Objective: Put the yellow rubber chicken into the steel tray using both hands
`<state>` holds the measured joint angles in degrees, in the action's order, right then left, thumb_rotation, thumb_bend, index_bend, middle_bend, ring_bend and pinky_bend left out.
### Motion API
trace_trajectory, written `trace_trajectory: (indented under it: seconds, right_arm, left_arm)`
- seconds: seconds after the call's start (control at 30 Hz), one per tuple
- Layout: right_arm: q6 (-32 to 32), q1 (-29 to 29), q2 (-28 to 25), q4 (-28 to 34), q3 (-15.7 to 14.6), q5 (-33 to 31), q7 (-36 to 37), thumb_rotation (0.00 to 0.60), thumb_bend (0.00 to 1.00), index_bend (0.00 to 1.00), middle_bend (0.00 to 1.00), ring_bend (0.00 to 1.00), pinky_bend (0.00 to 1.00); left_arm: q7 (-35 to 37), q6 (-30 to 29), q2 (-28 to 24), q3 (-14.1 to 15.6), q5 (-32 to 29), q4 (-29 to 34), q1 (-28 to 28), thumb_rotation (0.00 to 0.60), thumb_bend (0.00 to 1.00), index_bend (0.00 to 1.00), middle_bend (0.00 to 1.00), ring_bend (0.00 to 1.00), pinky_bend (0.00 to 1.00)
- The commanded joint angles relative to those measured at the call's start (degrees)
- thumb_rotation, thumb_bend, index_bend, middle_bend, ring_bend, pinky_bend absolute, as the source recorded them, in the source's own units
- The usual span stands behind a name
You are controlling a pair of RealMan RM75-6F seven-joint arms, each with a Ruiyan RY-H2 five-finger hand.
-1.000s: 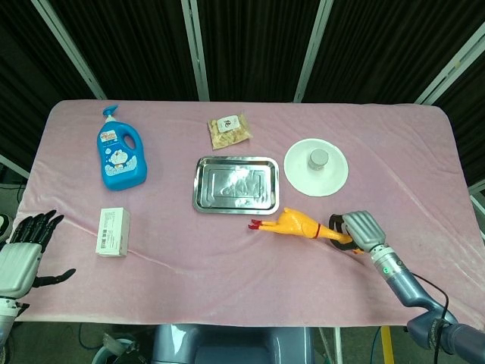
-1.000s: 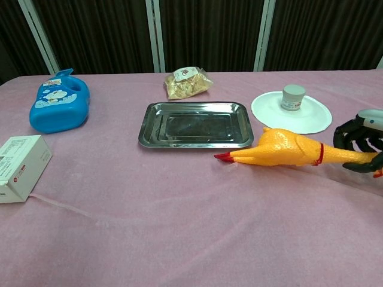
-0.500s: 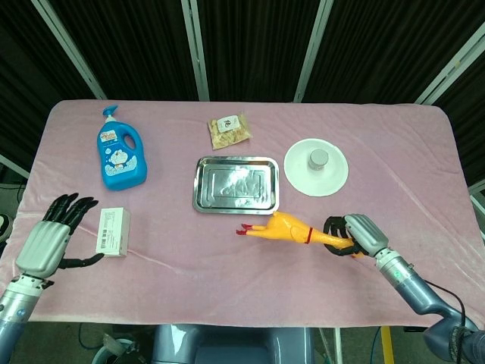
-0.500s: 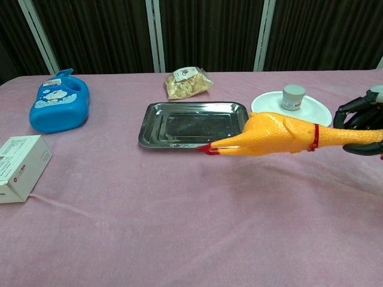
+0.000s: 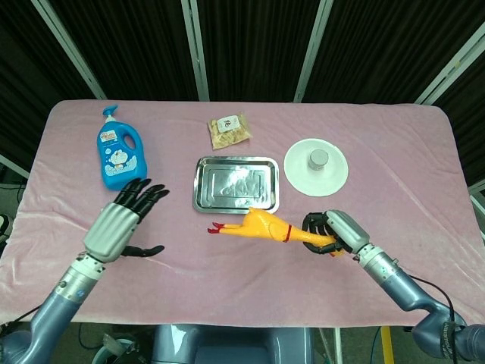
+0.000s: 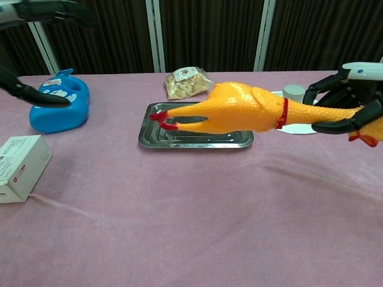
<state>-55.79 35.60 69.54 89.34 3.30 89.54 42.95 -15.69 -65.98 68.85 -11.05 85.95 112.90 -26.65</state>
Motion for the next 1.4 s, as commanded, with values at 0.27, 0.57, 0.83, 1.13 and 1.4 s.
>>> trace_trajectory:
  seconds: [0.27,0.57,0.83,1.13,1.4]
  right_arm:
    - [2.8,2.6,1.6,3.9,2.5,-3.5,-3.9,0.600,0.56,1.00,0.78,0.77,0.91]
    - [2.9,3.0,2.1,5.6,3.4,-4.9,-4.8,0.600,0.56,1.00,0.78,0.77,0.91]
    - [2.4,2.8,1.6,5.9,3.8,-5.2,-4.3,0.600,0.56,1.00,0.78,0.77,0.91]
    - [2.1,2.6,1.7,5.6,3.7,-5.2,-3.8,0.600,0.56,1.00,0.78,0.77,0.91]
    - [1.7,2.4,1.3,6.1,3.4,-4.5,-2.9,0.600,0.56,1.00,0.78,0.77,0.91]
  left_arm:
    - [-14.5,8.9,13.7,-5.8,-15.4,-0.9,-12.9,0.600,0.01,0.10,0.10,0.03,0.00]
    - [-21.1,7.1,19.4,-6.5,-22.8,-2.3,-17.6,0.600,0.04,0.13,0.13,0.04,0.01]
    - [-23.1,3.4,20.9,-5.8,-25.2,-2.5,-18.4,0.600,0.10,0.17,0.21,0.12,0.13]
    - [-22.8,-0.2,22.5,-4.9,-23.7,-3.6,-18.5,0.600,0.39,0.38,0.45,0.40,0.39]
    - [-20.4,-1.5,24.3,-5.0,-20.9,-6.7,-19.2,0.600,0.71,0.68,0.79,0.70,0.75]
